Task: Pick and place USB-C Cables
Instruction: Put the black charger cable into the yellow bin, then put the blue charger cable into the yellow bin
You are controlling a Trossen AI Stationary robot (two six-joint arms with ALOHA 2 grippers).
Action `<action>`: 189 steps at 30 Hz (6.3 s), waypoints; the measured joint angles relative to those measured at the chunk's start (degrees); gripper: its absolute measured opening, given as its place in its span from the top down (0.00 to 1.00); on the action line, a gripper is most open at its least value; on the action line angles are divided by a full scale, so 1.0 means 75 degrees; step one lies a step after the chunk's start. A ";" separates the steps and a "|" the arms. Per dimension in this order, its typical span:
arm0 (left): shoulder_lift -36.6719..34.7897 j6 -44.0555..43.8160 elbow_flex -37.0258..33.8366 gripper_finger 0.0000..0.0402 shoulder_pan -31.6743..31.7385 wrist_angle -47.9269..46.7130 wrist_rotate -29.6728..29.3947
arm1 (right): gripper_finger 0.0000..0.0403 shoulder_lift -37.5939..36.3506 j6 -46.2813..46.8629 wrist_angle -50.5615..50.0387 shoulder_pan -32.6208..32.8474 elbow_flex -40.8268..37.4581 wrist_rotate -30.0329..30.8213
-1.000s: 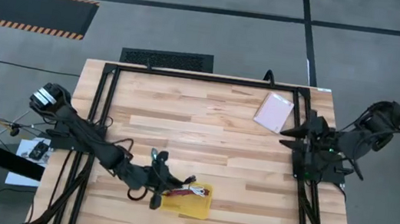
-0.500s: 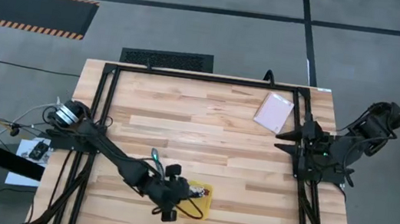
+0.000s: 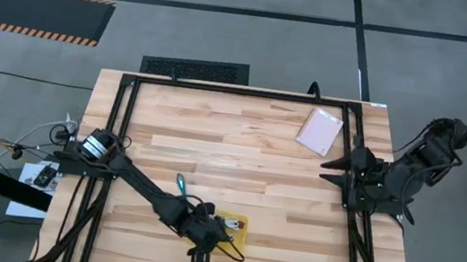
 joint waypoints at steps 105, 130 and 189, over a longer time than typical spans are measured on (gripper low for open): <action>-0.2987 -0.6022 0.1915 0.55 -0.2671 -0.8428 -0.5454 | 0.33 1.1374 -0.2542 0.7139 -0.4585 0.4132 -0.2826; -0.2987 -0.6429 0.1915 0.55 -0.2671 -0.8399 -0.5678 | 0.33 1.2088 -0.2188 0.7114 -0.5031 0.4398 -0.4015; -0.2984 -0.6468 0.1915 0.55 -0.2669 -0.8471 -0.6222 | 0.99 1.1614 -0.1942 0.5262 -0.5710 0.4366 -0.4659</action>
